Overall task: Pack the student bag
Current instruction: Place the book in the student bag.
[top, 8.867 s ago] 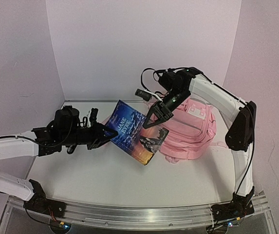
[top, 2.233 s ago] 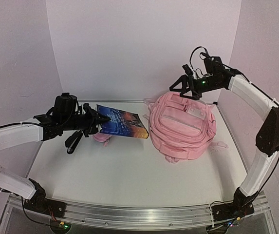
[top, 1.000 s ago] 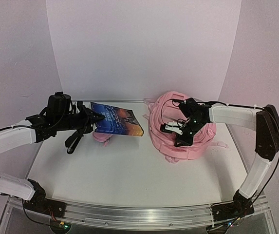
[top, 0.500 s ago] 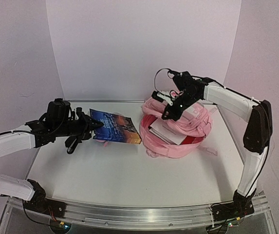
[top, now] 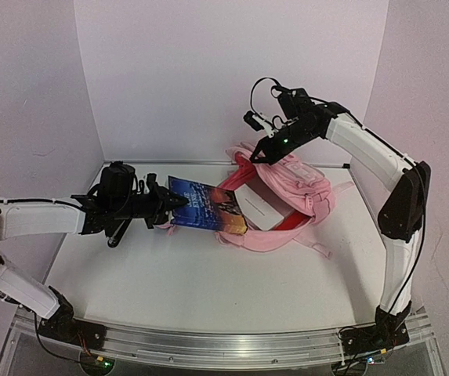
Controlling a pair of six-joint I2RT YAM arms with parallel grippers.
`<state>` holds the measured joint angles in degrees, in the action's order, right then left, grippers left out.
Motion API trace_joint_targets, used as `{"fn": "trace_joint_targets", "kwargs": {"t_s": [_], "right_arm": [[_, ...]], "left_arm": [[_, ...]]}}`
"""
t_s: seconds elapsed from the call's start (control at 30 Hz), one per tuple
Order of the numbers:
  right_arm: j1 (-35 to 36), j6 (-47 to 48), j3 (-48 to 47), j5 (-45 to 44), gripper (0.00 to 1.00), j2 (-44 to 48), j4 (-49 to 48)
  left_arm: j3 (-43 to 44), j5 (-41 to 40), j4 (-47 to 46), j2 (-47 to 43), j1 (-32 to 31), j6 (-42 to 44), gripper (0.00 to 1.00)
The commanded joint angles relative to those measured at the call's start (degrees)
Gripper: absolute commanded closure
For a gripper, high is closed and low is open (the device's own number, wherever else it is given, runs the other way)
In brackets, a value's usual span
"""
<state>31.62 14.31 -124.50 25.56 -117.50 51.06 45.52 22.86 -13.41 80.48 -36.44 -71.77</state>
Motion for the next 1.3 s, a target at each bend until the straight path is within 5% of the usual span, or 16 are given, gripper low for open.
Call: {"fn": "trace_joint_targets", "kwargs": {"t_s": [0.0, 0.3, 0.53, 0.73, 1.0, 1.27], "right_arm": [[0.6, -6.2, -7.9, 7.8, 1.0, -0.5, -4.8], [1.7, -9.1, -10.0, 10.1, 1.0, -1.7, -5.0], [2.1, -10.2, -11.6, 11.2, 1.0, -2.7, -5.6], [2.0, -9.9, -11.1, 10.8, 1.0, -2.7, -5.7], [2.0, -9.0, -10.7, 9.9, 1.0, -2.8, -5.7], [2.0, -11.5, -12.7, 11.5, 1.0, -3.2, -5.8]], "left_arm": [[10.9, 4.0, -21.5, 7.7, -0.1, 0.9, 1.0], [24.2, 2.0, -35.6, 30.2, -0.2, -4.0, 1.0], [37.7, -2.0, -18.2, 39.4, -3.2, 0.0, 0.98], [28.4, -6.4, -26.5, 33.1, -4.3, -0.8, 1.0], [24.4, -4.4, -7.8, 14.9, -4.4, 8.0, 1.0], [22.7, -6.7, -11.7, 11.1, -4.3, 8.5, 1.0]]}}
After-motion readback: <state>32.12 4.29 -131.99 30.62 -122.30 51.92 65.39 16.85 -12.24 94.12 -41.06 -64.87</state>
